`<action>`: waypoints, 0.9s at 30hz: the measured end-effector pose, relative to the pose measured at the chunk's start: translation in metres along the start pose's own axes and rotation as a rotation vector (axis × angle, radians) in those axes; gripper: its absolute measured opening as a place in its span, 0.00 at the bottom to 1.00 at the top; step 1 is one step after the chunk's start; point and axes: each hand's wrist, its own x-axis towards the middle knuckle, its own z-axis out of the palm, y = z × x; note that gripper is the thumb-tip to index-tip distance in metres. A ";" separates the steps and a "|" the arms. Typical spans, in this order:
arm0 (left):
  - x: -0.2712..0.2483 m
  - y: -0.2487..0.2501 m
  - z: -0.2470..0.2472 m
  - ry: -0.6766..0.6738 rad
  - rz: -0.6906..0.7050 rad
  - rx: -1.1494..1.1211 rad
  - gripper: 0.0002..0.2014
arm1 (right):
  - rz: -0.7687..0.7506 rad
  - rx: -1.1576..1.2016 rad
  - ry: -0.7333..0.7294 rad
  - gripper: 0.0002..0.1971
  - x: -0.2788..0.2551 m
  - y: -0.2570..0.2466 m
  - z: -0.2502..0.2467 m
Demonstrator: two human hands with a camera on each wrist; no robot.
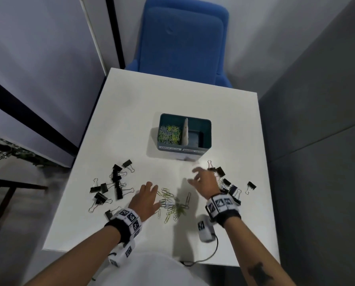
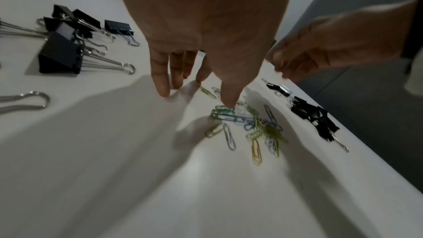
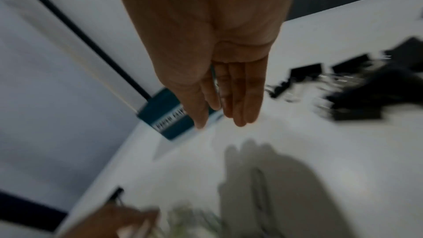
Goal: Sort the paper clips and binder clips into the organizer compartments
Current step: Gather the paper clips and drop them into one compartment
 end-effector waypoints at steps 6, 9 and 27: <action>-0.008 0.016 0.017 0.093 0.154 0.013 0.33 | 0.054 -0.101 -0.017 0.14 -0.040 0.037 0.066; -0.011 0.024 0.025 0.101 0.223 0.093 0.34 | -0.015 -0.102 -0.042 0.14 -0.047 0.028 0.083; -0.013 0.027 0.029 0.023 0.083 0.035 0.51 | -0.152 -0.333 -0.086 0.41 -0.063 0.028 0.092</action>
